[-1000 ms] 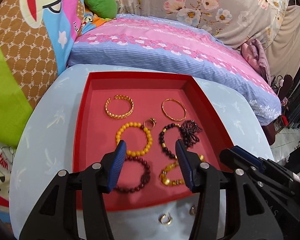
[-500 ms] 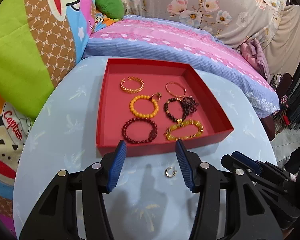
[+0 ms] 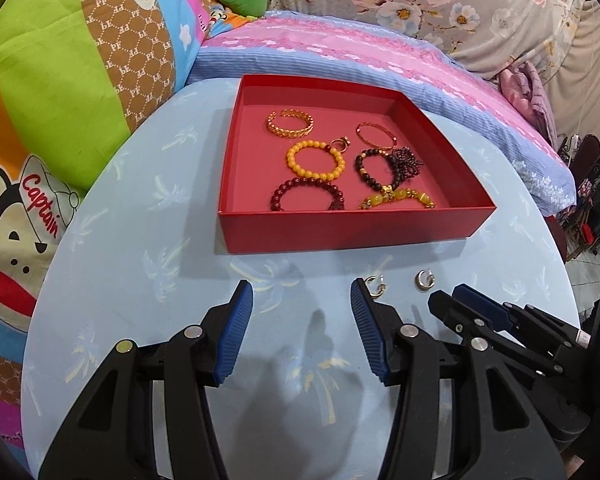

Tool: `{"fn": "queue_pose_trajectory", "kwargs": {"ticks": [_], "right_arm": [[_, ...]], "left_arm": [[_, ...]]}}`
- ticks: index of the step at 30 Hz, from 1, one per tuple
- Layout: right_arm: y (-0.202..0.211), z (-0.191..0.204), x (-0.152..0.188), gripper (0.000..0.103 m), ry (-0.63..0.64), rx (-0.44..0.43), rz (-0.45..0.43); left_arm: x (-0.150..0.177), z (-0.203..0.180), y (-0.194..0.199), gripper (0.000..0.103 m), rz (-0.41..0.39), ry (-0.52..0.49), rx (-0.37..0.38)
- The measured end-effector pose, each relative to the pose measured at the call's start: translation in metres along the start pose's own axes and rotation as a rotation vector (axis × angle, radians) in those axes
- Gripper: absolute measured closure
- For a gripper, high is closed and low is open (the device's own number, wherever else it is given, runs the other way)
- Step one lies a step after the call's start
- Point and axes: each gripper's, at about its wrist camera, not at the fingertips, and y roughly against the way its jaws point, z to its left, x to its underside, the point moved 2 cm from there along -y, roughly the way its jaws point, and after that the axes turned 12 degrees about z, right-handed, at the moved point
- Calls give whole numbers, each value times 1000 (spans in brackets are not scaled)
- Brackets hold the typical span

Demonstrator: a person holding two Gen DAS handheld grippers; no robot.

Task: Organize jewelry
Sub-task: 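Move right tool to a gold hoop earring while left tool approaches the other, then grasp one gold hoop earring with right tool while left grasps the other hoop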

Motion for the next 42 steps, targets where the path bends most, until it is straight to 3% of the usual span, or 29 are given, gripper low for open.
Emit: {"fn": "queue_pose_trajectory", "kwargs": {"ticks": [13, 17, 35, 42], "right_arm": [[-22, 10, -16, 77, 41, 59, 2], [-24, 13, -15, 87, 79, 109, -16], [3, -23, 1, 87, -27, 72, -28], [6, -29, 2, 87, -49, 60, -36]], "left_arm": [[1, 5, -12, 55, 25, 3, -25], [1, 5, -15, 55, 29, -1, -27], [1, -42, -31, 55, 43, -105, 32], [-2, -47, -49, 71, 66, -114, 24]]}}
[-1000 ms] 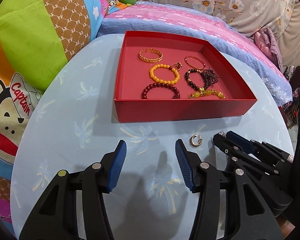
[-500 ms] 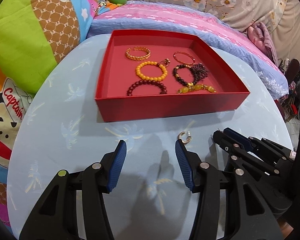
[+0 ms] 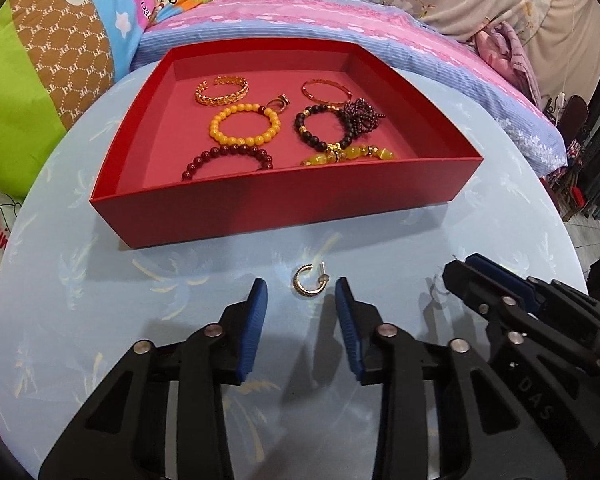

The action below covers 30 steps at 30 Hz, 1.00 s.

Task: Organize jewelry
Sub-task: 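Grasp one gold hoop earring with right tool while left grasps the other hoop, then carry both hoop earrings into the red box and open both tools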

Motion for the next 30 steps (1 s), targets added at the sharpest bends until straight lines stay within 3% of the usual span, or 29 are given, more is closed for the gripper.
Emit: {"fn": "queue_pose_trajectory", "kwargs": {"ticks": [3, 9, 19, 30], "right_arm": [[-1, -1, 0, 87, -5, -3, 3], [-4, -1, 1, 87, 0, -10, 11], [1, 0, 3, 87, 6, -17, 5], [32, 19, -5, 87, 37, -46, -52]], "left_arm": [[-2, -2, -1, 73, -3, -9, -12], [-6, -4, -3, 86, -7, -17, -16], [-5, -5, 5, 87, -10, -18, 2], [-8, -2, 41, 87, -61, -6, 18]]}}
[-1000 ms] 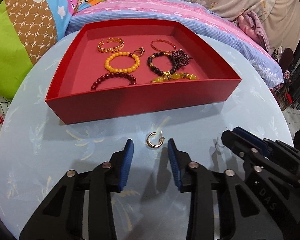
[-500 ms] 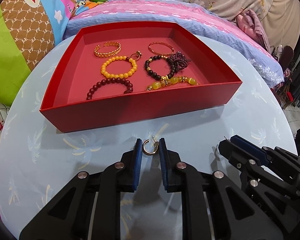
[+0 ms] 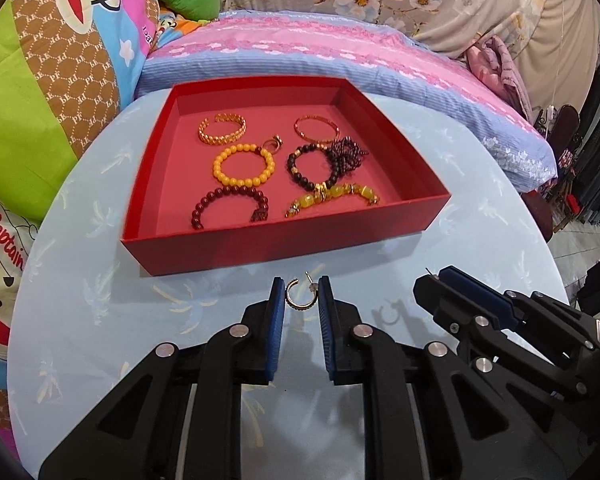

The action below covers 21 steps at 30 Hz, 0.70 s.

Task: Organize jewelry
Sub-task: 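Carry both hoop earrings into the red box and open both tools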

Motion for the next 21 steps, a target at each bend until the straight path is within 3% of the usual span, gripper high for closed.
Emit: {"fn": "queue_pose_trajectory", "kwargs": {"ticks": [9, 21], "right_arm": [[18, 11, -29, 87, 40, -2, -60], [4, 18, -117, 87, 73, 14, -108]], "left_arm": [[-24, 4, 23, 87, -62, -5, -3], [-106, 22, 23, 87, -140, -6, -42]]}}
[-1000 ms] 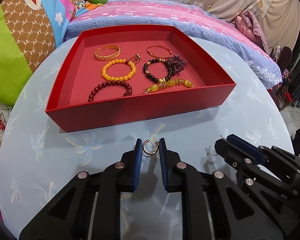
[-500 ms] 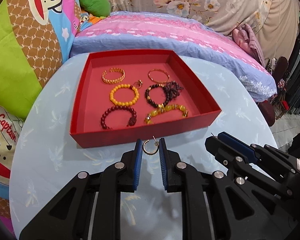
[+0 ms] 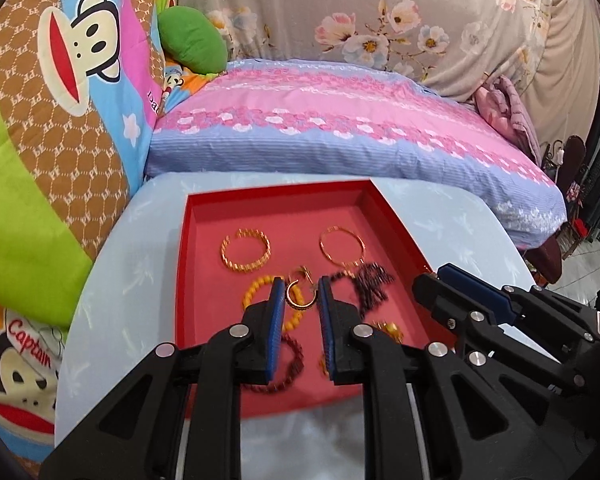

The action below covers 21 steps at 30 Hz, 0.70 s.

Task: Organize jewelry
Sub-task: 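Carry both hoop earrings into the red box and open both tools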

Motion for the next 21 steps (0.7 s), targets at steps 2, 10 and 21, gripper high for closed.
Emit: {"fn": "queue_pose_trajectory", "kwargs": {"ticks": [2, 10, 21], "right_arm": [[-8, 0, -13, 87, 5, 7, -1], [-51, -1, -56, 87, 20, 21, 28], [-105, -4, -77, 87, 21, 19, 100]], "left_arm": [[-13, 5, -9, 86, -1, 7, -8], [-51, 24, -46, 86, 21, 18, -52], [-69, 41, -95, 86, 84, 29, -78]]}}
